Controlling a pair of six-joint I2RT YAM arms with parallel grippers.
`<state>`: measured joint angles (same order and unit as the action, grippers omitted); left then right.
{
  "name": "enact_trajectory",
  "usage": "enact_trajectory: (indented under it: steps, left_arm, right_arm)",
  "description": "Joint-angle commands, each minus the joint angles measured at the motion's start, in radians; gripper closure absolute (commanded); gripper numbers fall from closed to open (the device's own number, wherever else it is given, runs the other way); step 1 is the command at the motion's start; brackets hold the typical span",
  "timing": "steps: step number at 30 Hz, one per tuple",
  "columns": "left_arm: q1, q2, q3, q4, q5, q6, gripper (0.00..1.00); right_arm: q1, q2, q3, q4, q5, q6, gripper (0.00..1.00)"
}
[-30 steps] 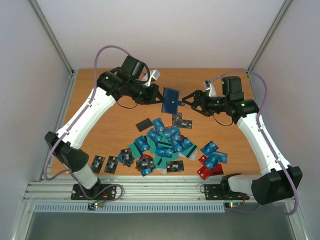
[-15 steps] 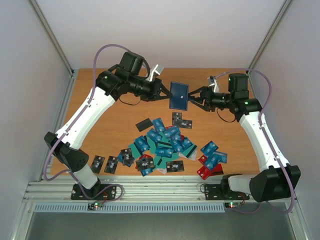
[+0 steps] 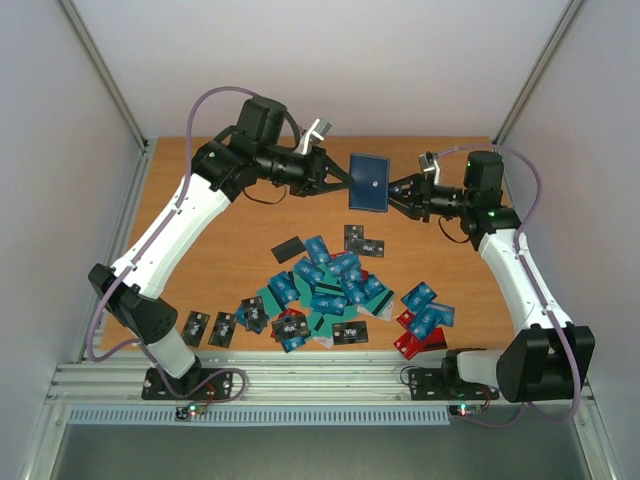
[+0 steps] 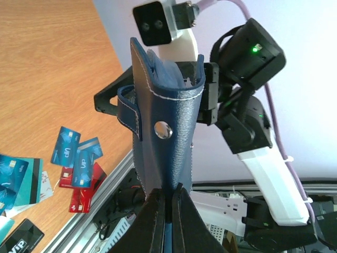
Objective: Put the credit cards into the card holder
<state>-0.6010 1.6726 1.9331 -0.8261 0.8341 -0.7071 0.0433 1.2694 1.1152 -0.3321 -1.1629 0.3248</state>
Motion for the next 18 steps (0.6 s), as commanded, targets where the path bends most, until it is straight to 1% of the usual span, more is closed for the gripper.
enact_trajectory:
  steps: [1, 3, 5, 8, 10, 12, 13, 14, 18]
  left_arm:
    - [0.001, -0.014, -0.001, 0.110, 0.079, -0.036, 1.00]
    - [0.001, -0.013, -0.002, 0.126, 0.085, -0.045, 1.00]
    - [0.001, -0.010, -0.007, 0.146, 0.098, -0.055, 1.00]
    - [0.002, -0.005, -0.017, 0.175, 0.113, -0.078, 1.00]
    - [0.001, -0.002, -0.019, 0.186, 0.118, -0.086, 1.00]
    - [0.001, -0.001, -0.024, 0.206, 0.124, -0.095, 1.00]
    - [0.002, 0.000, -0.027, 0.217, 0.127, -0.102, 1.00]
    - [0.001, 0.001, -0.033, 0.230, 0.131, -0.109, 1.00]
    - [0.001, 0.002, -0.045, 0.241, 0.130, -0.119, 1.00]
  right_arm:
    - [-0.020, -0.018, -0.042, 0.382, -0.150, 0.252, 0.64]
    - [-0.019, -0.015, -0.064, 0.529, -0.175, 0.337, 0.64]
    - [-0.020, -0.007, -0.087, 0.679, -0.198, 0.457, 0.64]
    - [-0.019, 0.029, -0.126, 1.009, -0.214, 0.696, 0.65]
    - [-0.019, 0.079, -0.145, 1.285, -0.213, 0.902, 0.69]
    - [-0.019, 0.154, -0.144, 1.585, -0.198, 1.132, 0.76]
    - [-0.018, 0.188, -0.135, 1.680, -0.192, 1.211, 0.81]
    - [-0.019, 0.199, -0.131, 1.692, -0.194, 1.221, 0.84]
    - [-0.020, 0.202, -0.113, 1.665, -0.213, 1.203, 0.87]
